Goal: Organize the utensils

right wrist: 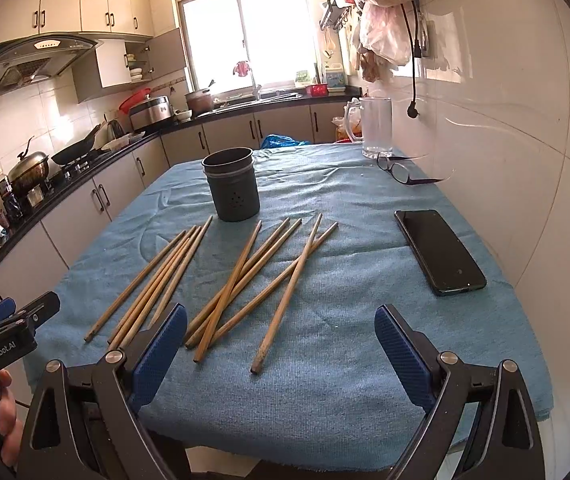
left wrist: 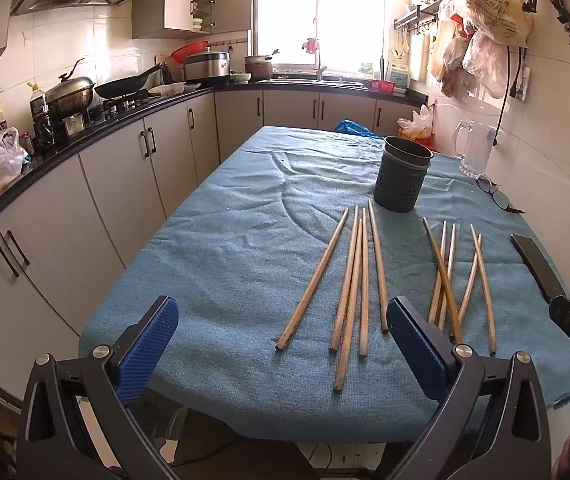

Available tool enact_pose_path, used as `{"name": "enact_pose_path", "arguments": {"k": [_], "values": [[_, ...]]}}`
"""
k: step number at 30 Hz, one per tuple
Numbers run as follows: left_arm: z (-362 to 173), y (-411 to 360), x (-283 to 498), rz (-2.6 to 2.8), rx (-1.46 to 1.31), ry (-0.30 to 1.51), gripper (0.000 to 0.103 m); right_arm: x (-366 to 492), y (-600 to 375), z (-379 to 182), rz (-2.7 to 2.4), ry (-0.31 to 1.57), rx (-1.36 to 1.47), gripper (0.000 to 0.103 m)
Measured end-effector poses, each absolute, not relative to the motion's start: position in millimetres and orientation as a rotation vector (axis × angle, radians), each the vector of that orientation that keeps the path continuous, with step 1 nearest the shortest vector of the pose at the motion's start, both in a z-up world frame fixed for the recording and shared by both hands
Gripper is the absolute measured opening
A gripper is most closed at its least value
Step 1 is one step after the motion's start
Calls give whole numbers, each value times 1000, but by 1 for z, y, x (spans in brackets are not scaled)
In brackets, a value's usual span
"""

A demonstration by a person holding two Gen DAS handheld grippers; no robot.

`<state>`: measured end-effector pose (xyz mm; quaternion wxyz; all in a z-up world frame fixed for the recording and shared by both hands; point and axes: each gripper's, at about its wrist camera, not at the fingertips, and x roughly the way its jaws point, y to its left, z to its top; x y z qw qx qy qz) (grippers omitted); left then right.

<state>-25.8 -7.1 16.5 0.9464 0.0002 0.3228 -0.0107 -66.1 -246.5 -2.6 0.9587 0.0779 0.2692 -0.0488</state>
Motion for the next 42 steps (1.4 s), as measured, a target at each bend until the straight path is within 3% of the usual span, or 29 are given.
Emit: {"name": "enact_pose_path", "arguments": {"k": [36, 42], "values": [[11, -5, -25, -25, -1, 687, 103, -64, -247, -6, -97, 563, 166, 97], [1, 9, -7, -47, -43, 789, 103, -60, -250, -7, -82, 579, 171, 94]]}}
